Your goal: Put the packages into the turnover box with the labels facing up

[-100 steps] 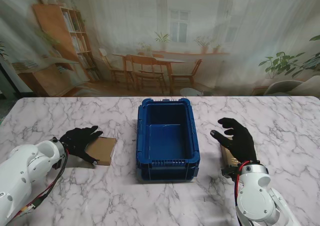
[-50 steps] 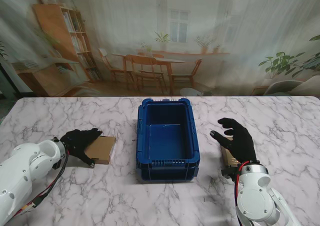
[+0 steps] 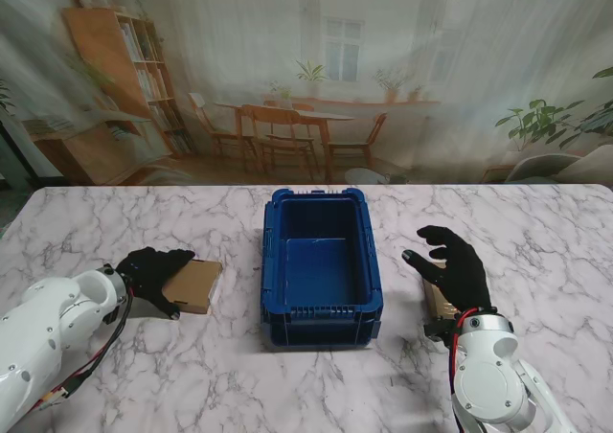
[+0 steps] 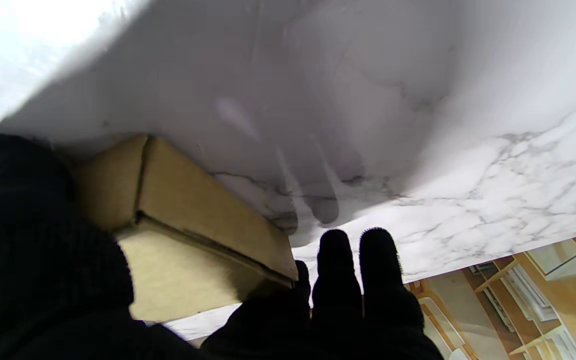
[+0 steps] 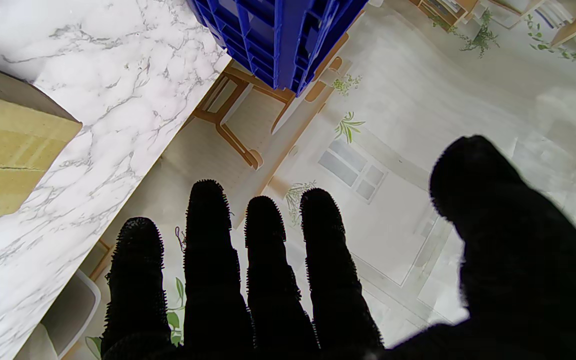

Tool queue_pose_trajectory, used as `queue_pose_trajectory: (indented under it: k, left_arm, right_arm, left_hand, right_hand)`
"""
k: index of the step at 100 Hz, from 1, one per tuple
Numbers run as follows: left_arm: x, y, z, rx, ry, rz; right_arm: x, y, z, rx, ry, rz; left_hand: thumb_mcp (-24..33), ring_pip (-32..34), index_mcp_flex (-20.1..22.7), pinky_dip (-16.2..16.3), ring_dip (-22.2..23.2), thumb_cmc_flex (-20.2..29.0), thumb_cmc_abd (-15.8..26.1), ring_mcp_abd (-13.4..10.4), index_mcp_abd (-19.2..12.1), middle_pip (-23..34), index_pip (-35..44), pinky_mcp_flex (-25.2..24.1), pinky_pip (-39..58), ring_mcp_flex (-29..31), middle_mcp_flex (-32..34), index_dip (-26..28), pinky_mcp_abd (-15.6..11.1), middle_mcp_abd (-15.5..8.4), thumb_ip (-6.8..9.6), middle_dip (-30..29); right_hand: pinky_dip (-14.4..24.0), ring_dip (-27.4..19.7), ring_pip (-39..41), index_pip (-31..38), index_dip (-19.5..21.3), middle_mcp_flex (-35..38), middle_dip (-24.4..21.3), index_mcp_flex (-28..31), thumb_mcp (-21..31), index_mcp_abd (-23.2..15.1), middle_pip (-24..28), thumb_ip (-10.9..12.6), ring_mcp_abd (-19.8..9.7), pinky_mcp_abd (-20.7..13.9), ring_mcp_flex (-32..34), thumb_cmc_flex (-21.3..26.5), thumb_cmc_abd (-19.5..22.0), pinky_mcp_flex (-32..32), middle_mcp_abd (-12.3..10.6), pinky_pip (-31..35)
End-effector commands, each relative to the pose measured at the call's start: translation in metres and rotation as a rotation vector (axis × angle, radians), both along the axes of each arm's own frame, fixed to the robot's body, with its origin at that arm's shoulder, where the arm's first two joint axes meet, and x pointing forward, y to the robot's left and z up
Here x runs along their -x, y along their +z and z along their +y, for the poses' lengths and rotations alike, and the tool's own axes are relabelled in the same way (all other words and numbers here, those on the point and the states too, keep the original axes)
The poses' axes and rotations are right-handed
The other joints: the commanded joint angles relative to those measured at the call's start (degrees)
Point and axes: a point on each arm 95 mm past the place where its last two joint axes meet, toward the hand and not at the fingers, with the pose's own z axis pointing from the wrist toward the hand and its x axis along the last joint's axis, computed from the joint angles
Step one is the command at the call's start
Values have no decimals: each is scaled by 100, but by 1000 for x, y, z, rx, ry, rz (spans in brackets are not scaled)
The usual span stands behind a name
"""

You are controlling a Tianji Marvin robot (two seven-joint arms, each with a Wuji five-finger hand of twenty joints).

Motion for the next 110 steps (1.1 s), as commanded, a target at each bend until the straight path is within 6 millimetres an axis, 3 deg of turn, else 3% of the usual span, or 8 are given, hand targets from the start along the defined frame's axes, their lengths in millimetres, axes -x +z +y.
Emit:
queue_pose_trajectory:
  k: [1, 4, 12, 25, 36, 74, 110]
  left_arm:
    - [10, -15, 3, -10, 14, 42]
    - [10, -15, 3, -5, 14, 36]
    - [11, -11, 3, 13, 16, 24]
    - [11, -3, 3, 32, 15, 3]
    - [11, 4, 1, 56, 16, -13]
    - [0, 39, -7, 120, 9, -83]
    - [-7, 118, -33, 162, -118, -226]
  right_arm:
    - [1, -1, 1, -5, -2, 5]
    - [1, -1, 1, -7, -2, 5]
    - [1, -1, 1, -13, -3, 6]
    - [1, -1, 1, -21, -4, 2]
    - [2, 0, 1, -27, -6, 0]
    - [4, 2, 1, -42, -7, -9]
    - [6, 4, 2, -62, 4, -25]
  left_hand:
    - [1802, 192, 269, 113, 351, 1594, 457, -43, -374, 514, 709, 45, 234, 191, 422, 489, -250, -281, 1014, 325]
    - [2149, 282, 324, 145, 495, 1563, 465, 25, -402, 622, 776, 80, 309, 223, 491, 580, -258, -306, 925, 438]
    - [2604, 477, 401, 221, 789, 1645, 540, 35, -453, 834, 938, 142, 441, 330, 625, 735, -263, -340, 904, 669]
    - [3255, 670, 506, 328, 1265, 1592, 632, 33, -513, 1078, 1158, 222, 594, 435, 803, 932, -227, -377, 1103, 1034]
    - [3440, 704, 553, 360, 1413, 1576, 680, 64, -530, 1129, 1247, 232, 640, 456, 846, 980, -208, -369, 1179, 1138]
    - [3393, 783, 694, 404, 1563, 1692, 752, 134, -504, 1172, 1455, 337, 756, 576, 1003, 1047, -160, -312, 1118, 1228]
    - [3254, 727, 780, 381, 1530, 1632, 794, 185, -512, 1106, 1503, 354, 744, 611, 1067, 1022, -116, -277, 1076, 1188]
  right_hand:
    - [4, -81, -218, -123, -117, -112, -14, -220, 68, -204, 15, -113, -171, -20, -9, -207, -108, -85, -136, -91]
    - [7, -81, -217, -125, -118, -103, -12, -224, 86, -205, 18, -112, -158, -25, -9, -219, -93, -83, -139, -93]
    - [19, -78, -214, -127, -119, -111, -13, -225, 136, -196, 16, -109, -157, -38, -15, -241, -39, -68, -129, -91]
    - [40, -76, -208, -126, -119, -108, -12, -221, 159, -201, 20, -118, -146, -31, -21, -249, 28, -49, -118, -89]
    - [54, -74, -203, -128, -120, -118, -12, -221, 140, -201, 19, -124, -150, -39, -22, -249, 86, -42, -121, -92]
    - [102, -72, -190, -141, -125, -104, -15, -225, 54, -193, 18, -115, -139, -51, -31, -229, 201, -3, -99, -81]
    - [149, -70, -174, -160, -130, -117, -14, -275, -39, -170, 24, -103, -120, -74, -43, -246, 273, 4, -97, -23]
